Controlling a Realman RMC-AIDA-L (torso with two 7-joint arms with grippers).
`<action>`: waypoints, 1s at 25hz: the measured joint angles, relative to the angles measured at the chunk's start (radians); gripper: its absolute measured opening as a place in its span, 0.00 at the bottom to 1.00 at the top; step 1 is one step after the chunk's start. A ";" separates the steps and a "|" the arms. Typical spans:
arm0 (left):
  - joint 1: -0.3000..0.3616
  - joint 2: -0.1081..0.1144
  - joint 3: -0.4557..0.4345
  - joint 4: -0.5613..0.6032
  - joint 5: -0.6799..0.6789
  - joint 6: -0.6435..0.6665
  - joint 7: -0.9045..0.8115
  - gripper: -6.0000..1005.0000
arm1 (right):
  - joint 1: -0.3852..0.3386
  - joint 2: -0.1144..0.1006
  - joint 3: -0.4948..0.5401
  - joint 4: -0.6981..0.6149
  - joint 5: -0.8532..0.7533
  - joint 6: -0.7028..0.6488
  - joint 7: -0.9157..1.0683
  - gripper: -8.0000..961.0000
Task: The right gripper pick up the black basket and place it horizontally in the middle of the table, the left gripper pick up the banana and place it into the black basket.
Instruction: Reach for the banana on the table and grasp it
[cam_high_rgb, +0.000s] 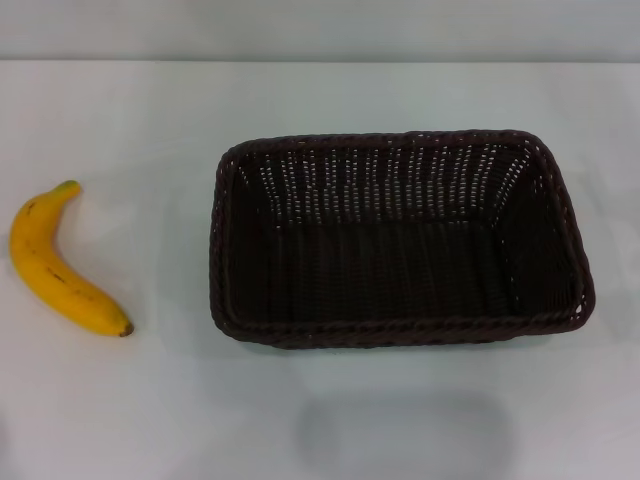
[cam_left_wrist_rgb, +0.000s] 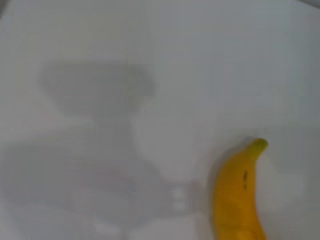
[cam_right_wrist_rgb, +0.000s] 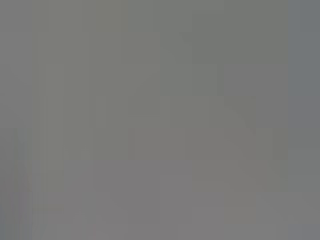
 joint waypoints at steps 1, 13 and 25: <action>-0.007 -0.003 -0.001 -0.015 -0.001 0.002 -0.011 0.77 | -0.001 -0.001 0.001 0.001 0.001 -0.002 -0.009 0.72; -0.089 -0.067 0.016 -0.219 0.097 0.063 -0.110 0.76 | -0.013 0.000 0.021 0.003 0.002 -0.008 -0.080 0.72; -0.074 -0.093 0.015 -0.297 0.036 0.245 -0.117 0.76 | -0.028 -0.002 0.021 0.003 0.001 -0.022 -0.095 0.72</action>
